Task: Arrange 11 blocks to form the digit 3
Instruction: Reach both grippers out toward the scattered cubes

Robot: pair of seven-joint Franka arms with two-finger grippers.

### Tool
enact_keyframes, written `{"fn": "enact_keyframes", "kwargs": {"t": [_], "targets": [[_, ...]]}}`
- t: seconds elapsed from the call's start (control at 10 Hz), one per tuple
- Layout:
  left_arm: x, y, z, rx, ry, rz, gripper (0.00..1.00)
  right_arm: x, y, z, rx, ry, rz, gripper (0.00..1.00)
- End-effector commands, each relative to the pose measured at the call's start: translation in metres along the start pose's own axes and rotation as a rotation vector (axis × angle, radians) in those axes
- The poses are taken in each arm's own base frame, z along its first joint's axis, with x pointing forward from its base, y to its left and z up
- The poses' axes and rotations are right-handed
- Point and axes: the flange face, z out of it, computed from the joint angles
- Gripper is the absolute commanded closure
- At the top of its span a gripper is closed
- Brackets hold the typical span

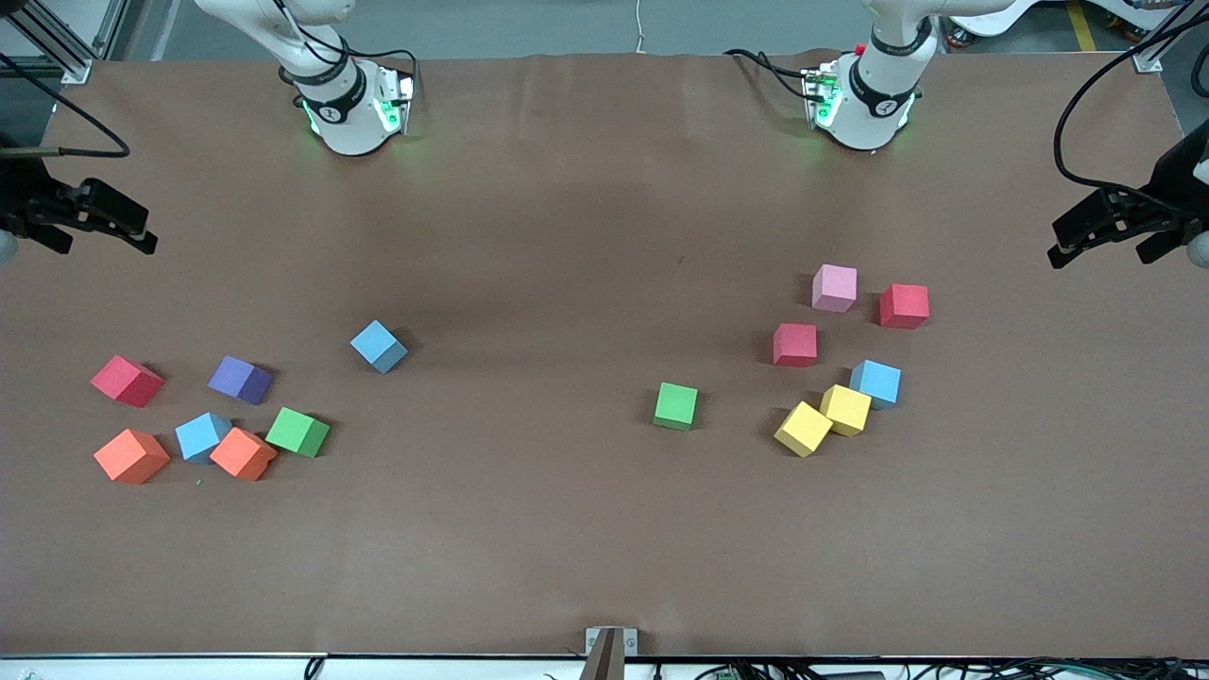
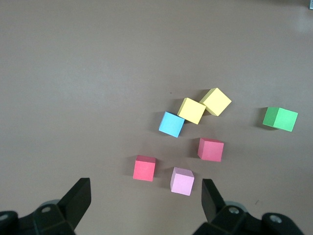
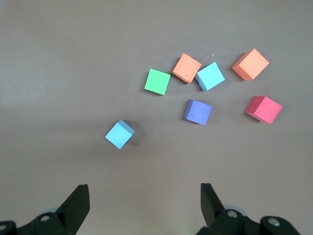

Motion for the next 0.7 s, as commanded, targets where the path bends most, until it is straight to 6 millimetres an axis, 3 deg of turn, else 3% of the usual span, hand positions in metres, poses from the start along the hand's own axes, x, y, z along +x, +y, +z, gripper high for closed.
{"fn": "enact_keyframes", "kwargs": {"t": [0.0, 0.1, 0.3, 0.4, 0.5, 0.6], "targets": [[-0.006, 0.001, -0.005, 0.01, 0.009, 0.004, 0.0, 0.004, 0.01, 0.006, -0.009, -0.015, 0.016, 0.0], [-0.002, 0.001, -0.007, 0.007, 0.015, 0.01, 0.0, 0.004, 0.01, 0.004, -0.016, -0.006, 0.014, 0.0], [-0.011, -0.004, 0.016, 0.017, -0.076, -0.006, 0.0, 0.004, 0.01, 0.005, -0.003, 0.0, 0.01, 0.0], [-0.013, -0.006, 0.036, 0.023, -0.12, -0.012, 0.0, 0.007, 0.005, 0.027, -0.003, -0.013, 0.008, 0.02], [-0.02, -0.019, 0.06, 0.027, -0.176, -0.028, 0.0, 0.009, 0.002, 0.072, 0.008, -0.022, 0.027, 0.06], [-0.032, -0.027, 0.095, 0.03, -0.235, -0.032, 0.0, 0.009, -0.002, 0.102, 0.05, -0.014, 0.048, 0.02]]}}
